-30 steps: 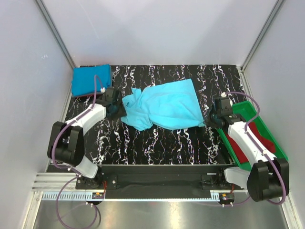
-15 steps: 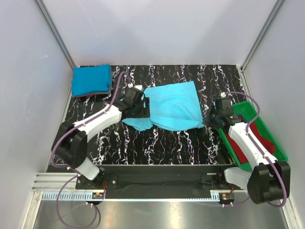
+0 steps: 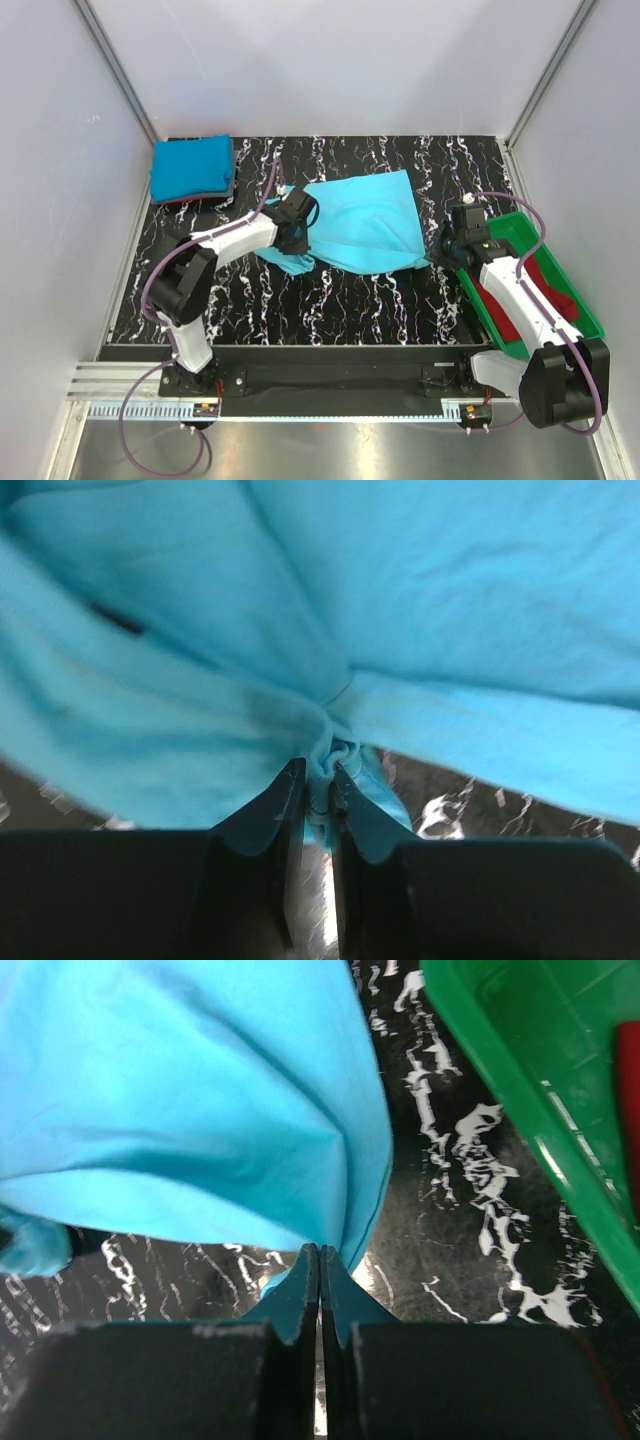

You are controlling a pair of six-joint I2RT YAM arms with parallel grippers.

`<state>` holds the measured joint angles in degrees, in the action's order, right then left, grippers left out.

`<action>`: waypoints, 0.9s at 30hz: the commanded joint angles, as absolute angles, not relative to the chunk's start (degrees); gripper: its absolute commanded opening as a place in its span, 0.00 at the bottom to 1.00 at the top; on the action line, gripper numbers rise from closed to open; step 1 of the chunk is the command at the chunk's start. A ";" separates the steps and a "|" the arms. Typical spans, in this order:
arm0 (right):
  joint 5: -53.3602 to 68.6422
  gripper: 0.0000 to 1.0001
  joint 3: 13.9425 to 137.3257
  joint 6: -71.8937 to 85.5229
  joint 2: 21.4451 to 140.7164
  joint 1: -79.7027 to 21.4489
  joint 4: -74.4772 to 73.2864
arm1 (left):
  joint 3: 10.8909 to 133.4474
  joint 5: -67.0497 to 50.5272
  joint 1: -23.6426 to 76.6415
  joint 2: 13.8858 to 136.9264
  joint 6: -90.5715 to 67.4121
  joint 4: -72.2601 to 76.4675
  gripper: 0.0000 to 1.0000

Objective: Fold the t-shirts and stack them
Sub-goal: Flatten the tshirt out

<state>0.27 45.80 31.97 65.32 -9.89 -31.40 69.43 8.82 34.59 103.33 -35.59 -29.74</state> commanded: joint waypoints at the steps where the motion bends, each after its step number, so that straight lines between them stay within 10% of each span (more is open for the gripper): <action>1: -5.00 0.00 48.52 31.47 64.77 -9.84 -32.87 | 70.76 17.04 33.75 92.76 -34.64 -35.67 0.18; 6: -6.50 0.00 48.08 31.11 65.48 -9.84 -33.31 | 64.00 15.58 26.14 83.16 -31.64 -39.29 0.01; 16: -5.80 0.00 45.35 30.23 64.26 -9.84 -34.01 | 58.35 31.02 14.86 79.89 -29.18 -45.44 0.00; 21: -7.64 0.00 47.54 32.07 62.93 -9.84 -37.17 | 57.49 19.82 11.61 74.20 -31.03 -42.11 0.00; 27: -10.02 0.00 63.52 31.47 65.65 -8.62 -42.53 | 75.95 18.54 9.24 71.26 -28.74 -43.66 0.00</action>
<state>-6.61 53.89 31.88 65.28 -9.63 -41.36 62.41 19.25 10.96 71.22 -30.41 -45.56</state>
